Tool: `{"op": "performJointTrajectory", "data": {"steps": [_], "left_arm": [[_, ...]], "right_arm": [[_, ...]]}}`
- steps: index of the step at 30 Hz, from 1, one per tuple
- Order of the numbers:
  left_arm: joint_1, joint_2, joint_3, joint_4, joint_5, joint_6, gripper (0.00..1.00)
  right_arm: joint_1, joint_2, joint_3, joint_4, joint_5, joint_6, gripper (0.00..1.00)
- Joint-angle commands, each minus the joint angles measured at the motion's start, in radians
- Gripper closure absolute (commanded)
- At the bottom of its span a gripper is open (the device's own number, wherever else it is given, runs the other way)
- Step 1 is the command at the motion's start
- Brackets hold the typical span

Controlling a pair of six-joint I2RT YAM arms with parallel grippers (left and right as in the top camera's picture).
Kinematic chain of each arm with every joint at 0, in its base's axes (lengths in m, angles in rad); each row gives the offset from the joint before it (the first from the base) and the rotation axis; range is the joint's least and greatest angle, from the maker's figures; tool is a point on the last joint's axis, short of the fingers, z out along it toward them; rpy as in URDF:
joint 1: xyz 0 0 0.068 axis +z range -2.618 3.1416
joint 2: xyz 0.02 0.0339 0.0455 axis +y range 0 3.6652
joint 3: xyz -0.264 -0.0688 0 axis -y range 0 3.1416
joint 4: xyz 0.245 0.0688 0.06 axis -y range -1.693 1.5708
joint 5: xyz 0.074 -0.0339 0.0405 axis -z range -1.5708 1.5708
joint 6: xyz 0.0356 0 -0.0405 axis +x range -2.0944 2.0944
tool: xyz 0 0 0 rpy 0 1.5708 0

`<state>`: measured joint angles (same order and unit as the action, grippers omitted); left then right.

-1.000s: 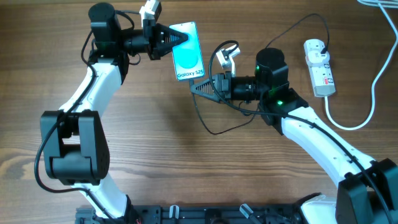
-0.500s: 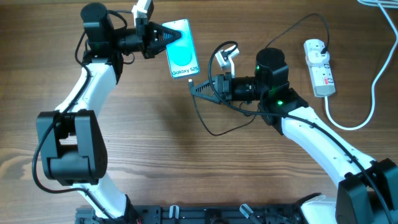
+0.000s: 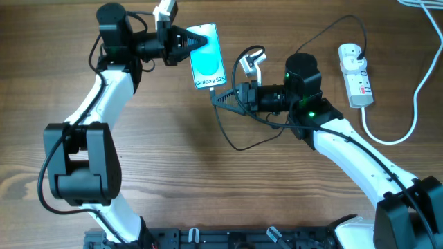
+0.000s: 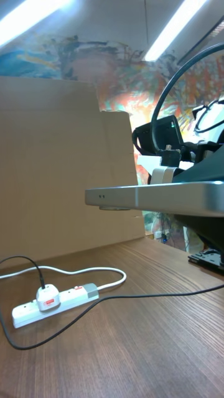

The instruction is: Plug charger to phone and switch on socket

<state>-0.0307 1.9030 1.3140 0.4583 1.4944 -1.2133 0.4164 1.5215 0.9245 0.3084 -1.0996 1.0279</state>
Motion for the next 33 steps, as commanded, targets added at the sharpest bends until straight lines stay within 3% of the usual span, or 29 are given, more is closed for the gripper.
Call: {"op": "performJointTrajectory", "data": {"steps": [1, 25, 33], "left_arm": [[-0.008, -0.007, 0.013, 0.010, 0.039, 0.001, 0.96], [-0.008, -0.007, 0.013, 0.010, 0.068, 0.004, 0.96], [-0.008, -0.007, 0.013, 0.010, 0.069, 0.004, 0.96]], "right_arm": [[0.001, 0.008, 0.010, 0.006, -0.008, -0.007, 0.96], [-0.005, 0.012, 0.010, 0.002, 0.046, 0.047, 0.96], [-0.005, 0.013, 0.010, 0.085, 0.106, 0.073, 0.96]]}}
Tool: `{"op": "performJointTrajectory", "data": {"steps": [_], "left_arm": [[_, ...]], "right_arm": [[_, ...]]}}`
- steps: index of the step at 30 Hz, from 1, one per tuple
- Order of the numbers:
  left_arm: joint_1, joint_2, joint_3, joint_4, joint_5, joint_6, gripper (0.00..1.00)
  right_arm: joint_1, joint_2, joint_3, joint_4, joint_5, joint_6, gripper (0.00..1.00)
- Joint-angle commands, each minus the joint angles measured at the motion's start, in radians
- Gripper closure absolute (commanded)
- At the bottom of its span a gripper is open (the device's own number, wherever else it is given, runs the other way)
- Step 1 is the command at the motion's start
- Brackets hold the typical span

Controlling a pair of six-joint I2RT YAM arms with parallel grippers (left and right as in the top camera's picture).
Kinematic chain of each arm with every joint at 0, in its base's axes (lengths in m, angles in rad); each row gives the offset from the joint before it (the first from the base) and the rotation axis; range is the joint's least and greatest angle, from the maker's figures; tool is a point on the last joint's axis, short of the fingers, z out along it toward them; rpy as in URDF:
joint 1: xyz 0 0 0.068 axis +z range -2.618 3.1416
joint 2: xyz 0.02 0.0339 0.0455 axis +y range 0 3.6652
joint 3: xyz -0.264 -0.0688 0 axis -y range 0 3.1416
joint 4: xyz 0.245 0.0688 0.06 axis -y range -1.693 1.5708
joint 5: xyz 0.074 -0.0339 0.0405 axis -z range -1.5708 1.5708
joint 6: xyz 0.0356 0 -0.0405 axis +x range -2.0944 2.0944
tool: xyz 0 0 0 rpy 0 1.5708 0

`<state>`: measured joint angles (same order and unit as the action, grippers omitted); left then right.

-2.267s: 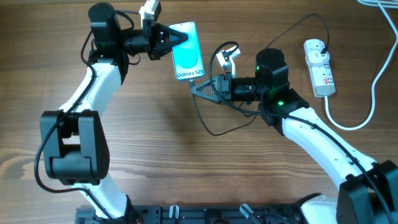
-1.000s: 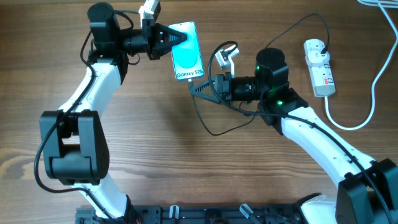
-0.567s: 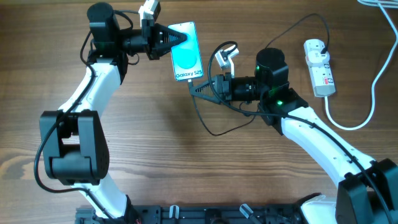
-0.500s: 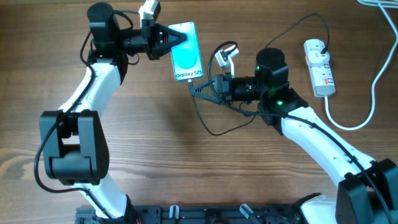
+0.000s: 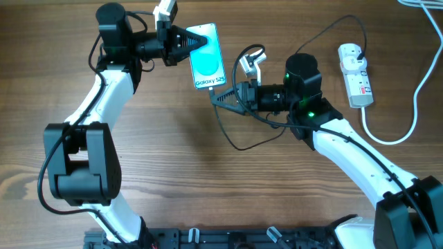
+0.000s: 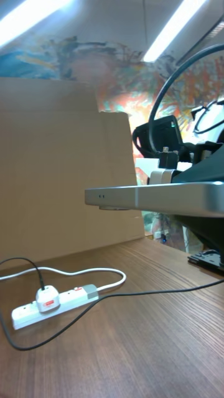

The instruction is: Plug charger to phone and switch on socket

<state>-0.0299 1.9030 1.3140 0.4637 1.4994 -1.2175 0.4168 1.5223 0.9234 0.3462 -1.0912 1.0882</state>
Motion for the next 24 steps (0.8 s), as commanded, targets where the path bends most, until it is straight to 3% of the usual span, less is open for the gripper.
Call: {"op": "performJointTrajectory", "data": {"steps": [1, 7, 12, 24], "left_arm": [[-0.008, -0.007, 0.013, 0.005, 0.064, 0.008, 0.96], [-0.008, -0.007, 0.013, 0.005, 0.063, 0.008, 0.96], [0.005, -0.007, 0.013, 0.014, -0.022, 0.008, 0.96], [0.017, -0.007, 0.013, 0.046, -0.067, -0.026, 0.96]], "right_arm": [[-0.006, 0.012, 0.011, 0.057, 0.105, 0.012, 0.96], [-0.006, 0.012, 0.011, 0.056, 0.146, 0.012, 0.96], [-0.004, 0.012, 0.011, 0.025, 0.032, -0.016, 0.96], [-0.004, 0.012, 0.011, -0.007, -0.037, -0.041, 0.96]]}}
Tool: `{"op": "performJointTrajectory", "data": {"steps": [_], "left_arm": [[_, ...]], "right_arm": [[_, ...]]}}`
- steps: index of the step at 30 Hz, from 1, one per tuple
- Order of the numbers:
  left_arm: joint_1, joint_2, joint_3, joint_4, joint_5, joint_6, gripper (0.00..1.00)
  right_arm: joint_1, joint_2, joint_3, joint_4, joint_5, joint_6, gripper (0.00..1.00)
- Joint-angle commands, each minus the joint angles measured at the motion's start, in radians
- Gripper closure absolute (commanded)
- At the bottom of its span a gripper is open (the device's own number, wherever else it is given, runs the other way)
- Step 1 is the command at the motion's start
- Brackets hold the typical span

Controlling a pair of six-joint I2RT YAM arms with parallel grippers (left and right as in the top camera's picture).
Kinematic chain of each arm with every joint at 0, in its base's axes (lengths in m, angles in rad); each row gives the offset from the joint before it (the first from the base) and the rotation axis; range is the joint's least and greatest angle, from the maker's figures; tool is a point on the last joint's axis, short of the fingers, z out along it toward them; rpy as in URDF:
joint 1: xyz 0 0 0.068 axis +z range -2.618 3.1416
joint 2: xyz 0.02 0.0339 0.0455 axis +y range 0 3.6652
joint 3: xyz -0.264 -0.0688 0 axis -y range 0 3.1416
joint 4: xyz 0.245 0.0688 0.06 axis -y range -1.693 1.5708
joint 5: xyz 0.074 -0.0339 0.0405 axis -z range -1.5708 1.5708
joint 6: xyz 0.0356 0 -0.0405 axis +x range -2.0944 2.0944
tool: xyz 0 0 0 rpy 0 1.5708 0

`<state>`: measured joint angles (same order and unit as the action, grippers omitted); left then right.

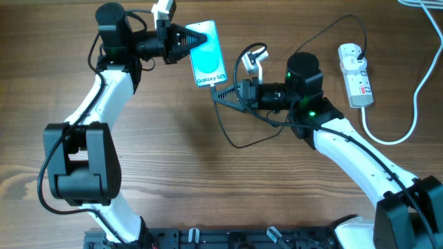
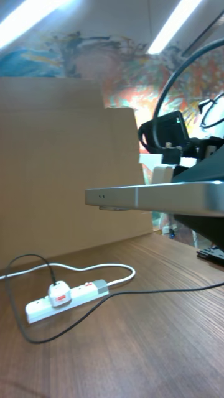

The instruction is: Plug charger to phone and switch on socket

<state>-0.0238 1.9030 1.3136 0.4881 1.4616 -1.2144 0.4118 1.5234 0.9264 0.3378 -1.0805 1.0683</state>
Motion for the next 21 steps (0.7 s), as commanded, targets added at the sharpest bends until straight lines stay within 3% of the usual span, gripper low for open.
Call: {"op": "performJointTrajectory", "data": {"steps": [1, 21], "left_arm": [[0.011, -0.007, 0.013, 0.022, -0.029, -0.029, 0.96], [0.011, -0.007, 0.013, 0.022, 0.048, -0.059, 0.96]], "right_arm": [[0.001, 0.011, 0.008, 0.002, -0.048, -0.021, 0.96], [0.001, 0.011, 0.008, -0.017, -0.016, -0.070, 0.96]]}}
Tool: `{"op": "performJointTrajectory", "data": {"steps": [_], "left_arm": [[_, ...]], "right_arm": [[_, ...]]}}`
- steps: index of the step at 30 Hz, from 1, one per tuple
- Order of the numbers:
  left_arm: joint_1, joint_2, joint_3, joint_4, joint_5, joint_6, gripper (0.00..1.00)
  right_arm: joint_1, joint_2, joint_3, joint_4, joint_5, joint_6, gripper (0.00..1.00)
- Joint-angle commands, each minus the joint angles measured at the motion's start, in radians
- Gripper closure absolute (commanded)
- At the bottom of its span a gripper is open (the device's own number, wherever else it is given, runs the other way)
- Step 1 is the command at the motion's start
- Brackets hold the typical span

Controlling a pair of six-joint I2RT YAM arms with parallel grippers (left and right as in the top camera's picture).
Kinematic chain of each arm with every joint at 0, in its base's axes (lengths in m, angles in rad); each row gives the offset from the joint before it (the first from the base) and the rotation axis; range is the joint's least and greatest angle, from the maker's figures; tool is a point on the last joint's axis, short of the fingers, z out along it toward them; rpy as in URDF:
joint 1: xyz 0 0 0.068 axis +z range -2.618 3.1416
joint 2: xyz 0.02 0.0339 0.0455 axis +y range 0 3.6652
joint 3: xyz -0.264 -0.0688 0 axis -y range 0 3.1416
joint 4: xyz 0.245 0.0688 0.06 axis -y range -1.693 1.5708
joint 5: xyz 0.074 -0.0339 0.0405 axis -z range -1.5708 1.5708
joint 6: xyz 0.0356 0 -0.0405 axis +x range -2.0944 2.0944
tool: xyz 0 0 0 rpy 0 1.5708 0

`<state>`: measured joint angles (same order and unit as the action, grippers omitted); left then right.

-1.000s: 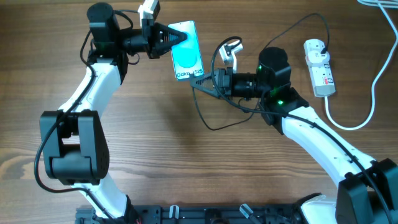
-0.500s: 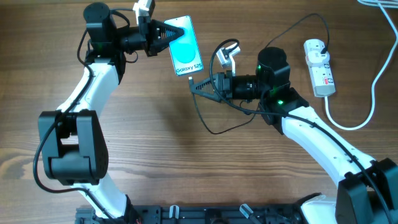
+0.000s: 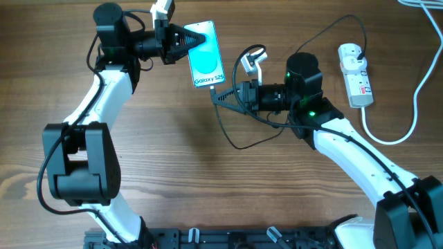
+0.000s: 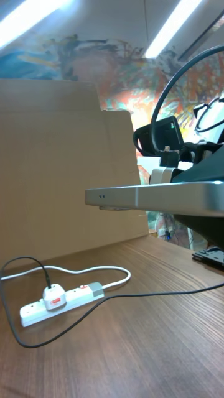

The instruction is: Plug charger to phone and switch on socket

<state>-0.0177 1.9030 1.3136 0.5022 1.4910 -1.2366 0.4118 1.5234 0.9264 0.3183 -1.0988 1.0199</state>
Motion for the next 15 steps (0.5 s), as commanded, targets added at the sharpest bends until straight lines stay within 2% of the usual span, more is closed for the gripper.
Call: {"op": "performJointTrajectory", "data": {"steps": [1, 15], "left_arm": [[0.005, -0.007, 0.013, 0.008, 0.019, -0.037, 0.96], [0.003, -0.007, 0.013, 0.007, 0.019, -0.035, 0.96]], "right_arm": [[0.001, 0.011, 0.008, 0.002, 0.002, -0.022, 0.96], [0.001, 0.011, 0.008, 0.003, 0.010, -0.021, 0.96]]}}
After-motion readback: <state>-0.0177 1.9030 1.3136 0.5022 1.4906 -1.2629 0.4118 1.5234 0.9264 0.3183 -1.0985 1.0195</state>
